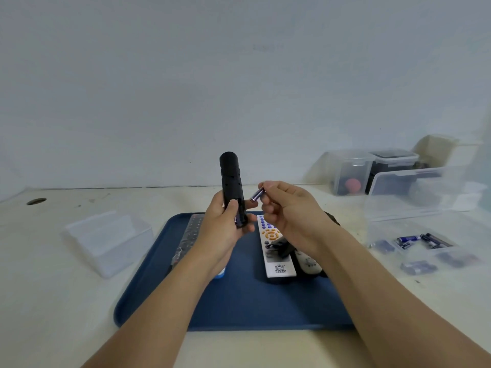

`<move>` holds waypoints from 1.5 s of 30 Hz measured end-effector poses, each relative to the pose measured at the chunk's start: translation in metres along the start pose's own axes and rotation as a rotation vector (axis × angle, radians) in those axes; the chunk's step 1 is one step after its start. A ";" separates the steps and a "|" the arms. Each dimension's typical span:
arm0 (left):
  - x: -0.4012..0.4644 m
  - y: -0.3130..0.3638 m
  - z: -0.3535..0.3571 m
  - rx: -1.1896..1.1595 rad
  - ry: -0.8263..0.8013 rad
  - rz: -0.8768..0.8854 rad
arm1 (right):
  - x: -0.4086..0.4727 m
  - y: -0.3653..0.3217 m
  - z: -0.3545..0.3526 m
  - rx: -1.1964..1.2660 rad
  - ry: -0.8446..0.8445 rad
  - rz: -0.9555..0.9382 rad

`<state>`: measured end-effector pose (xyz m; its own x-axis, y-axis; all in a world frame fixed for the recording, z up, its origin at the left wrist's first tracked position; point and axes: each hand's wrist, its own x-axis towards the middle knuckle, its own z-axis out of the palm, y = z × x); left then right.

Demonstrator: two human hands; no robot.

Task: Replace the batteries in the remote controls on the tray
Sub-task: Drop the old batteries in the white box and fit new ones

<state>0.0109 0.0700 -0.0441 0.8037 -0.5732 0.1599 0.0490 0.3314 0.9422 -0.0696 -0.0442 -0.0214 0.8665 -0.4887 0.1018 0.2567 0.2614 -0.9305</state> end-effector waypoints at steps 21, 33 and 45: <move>0.001 0.006 -0.005 -0.334 0.145 -0.123 | -0.019 0.020 0.028 -1.190 -0.063 -0.537; 0.000 0.010 -0.004 -0.379 0.091 -0.154 | -0.017 0.018 0.021 -1.262 -0.122 -0.649; -0.002 0.011 -0.004 -0.357 0.084 -0.134 | -0.016 0.016 0.019 -1.234 -0.133 -0.603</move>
<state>0.0125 0.0782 -0.0353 0.8213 -0.5705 0.0033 0.3483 0.5059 0.7891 -0.0710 -0.0167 -0.0315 0.8095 -0.1608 0.5646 0.1221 -0.8946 -0.4298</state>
